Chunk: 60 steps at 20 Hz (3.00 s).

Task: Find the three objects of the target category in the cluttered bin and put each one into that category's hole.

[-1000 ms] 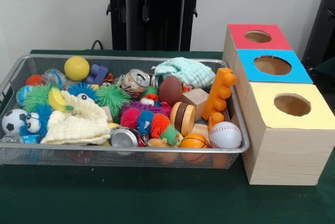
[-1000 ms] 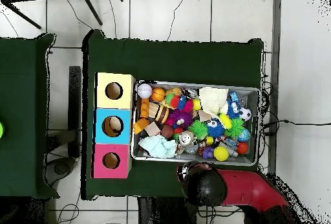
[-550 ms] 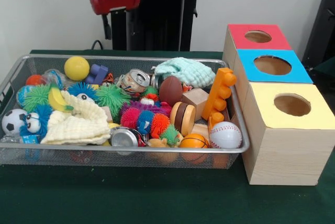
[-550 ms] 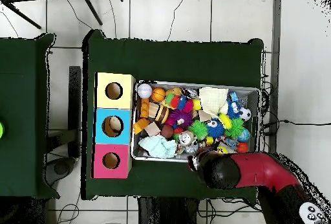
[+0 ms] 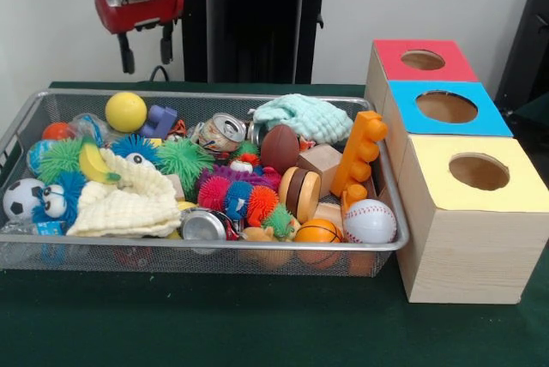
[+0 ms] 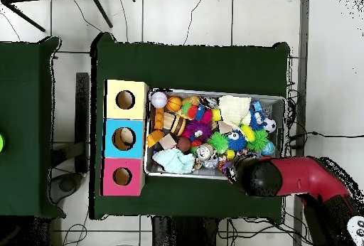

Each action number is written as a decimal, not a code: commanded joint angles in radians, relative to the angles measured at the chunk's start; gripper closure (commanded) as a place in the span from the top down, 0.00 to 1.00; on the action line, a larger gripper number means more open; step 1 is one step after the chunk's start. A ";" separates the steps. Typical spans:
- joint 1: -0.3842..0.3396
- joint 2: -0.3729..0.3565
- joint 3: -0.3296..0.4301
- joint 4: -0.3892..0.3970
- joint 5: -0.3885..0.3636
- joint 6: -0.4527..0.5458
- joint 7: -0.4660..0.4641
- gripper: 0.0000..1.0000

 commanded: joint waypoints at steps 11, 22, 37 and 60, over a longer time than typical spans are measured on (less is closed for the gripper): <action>-0.103 0.200 0.095 -0.224 -0.168 0.008 -0.375 1.00; -0.139 0.305 0.130 -0.355 -0.231 0.084 -0.536 1.00; -0.089 0.283 0.047 -0.354 -0.231 0.233 -0.635 1.00; -0.109 0.363 0.060 -0.319 -0.177 0.242 -0.612 1.00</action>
